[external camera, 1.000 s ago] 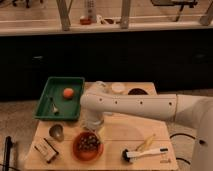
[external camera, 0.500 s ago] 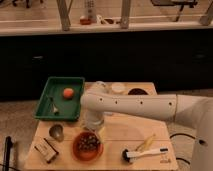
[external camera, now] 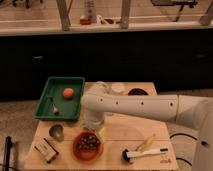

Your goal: Place grapes in red bowl

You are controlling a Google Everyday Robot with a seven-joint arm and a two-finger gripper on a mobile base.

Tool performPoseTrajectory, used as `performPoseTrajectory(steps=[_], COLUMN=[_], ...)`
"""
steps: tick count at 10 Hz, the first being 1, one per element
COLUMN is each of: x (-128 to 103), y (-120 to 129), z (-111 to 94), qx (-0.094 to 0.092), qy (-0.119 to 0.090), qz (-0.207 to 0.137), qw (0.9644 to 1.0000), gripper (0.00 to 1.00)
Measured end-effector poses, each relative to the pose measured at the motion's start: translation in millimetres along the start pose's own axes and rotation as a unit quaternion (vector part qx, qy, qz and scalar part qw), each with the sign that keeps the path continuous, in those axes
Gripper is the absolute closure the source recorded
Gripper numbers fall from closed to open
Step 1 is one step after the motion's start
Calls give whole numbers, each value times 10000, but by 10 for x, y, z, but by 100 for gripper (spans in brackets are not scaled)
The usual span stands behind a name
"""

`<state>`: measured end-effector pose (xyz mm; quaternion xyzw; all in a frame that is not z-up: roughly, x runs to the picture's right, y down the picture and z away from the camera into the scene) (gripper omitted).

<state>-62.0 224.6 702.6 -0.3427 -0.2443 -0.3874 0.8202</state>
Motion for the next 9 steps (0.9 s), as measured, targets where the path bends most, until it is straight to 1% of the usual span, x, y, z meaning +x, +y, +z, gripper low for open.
performPoseTrajectory(steps=[9], x=[7], y=[-7], z=[-20], qx=[2], qy=[18], qz=[-32], qw=[10000], gripper=[20])
